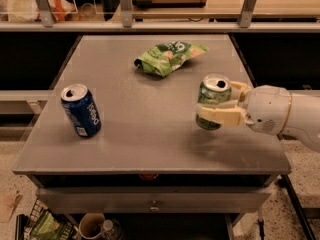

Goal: Knock green can over

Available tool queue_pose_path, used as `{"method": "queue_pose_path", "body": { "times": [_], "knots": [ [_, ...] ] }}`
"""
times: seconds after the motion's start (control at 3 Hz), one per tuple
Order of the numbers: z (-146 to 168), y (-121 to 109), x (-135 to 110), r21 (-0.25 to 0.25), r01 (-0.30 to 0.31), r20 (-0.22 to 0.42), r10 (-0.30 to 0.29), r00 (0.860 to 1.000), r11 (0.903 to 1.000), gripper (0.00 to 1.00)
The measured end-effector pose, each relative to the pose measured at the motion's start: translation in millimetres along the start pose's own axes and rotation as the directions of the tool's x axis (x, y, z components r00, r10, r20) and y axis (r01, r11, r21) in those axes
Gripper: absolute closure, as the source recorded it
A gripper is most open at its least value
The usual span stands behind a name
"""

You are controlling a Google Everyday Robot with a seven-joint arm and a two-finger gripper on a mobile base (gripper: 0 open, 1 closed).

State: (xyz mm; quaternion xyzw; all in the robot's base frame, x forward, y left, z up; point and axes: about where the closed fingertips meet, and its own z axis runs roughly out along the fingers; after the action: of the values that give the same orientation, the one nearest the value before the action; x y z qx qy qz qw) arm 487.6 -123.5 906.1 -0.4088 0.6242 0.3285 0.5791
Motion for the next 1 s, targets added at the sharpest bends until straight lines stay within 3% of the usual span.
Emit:
{"method": "queue_pose_path", "body": {
  "times": [0.33, 0.67, 1.0],
  "knots": [
    [4, 2, -41, 0.004, 0.004, 0.008, -0.004, 1.0, 1.0, 1.0],
    [6, 5, -71, 0.043, 0.056, 0.009, -0.057, 0.998, 0.9975, 1.0],
    [-1, -2, -70, 0.136, 0.079, 0.062, -0.088, 0.994, 0.9875, 1.0]
  ]
}}
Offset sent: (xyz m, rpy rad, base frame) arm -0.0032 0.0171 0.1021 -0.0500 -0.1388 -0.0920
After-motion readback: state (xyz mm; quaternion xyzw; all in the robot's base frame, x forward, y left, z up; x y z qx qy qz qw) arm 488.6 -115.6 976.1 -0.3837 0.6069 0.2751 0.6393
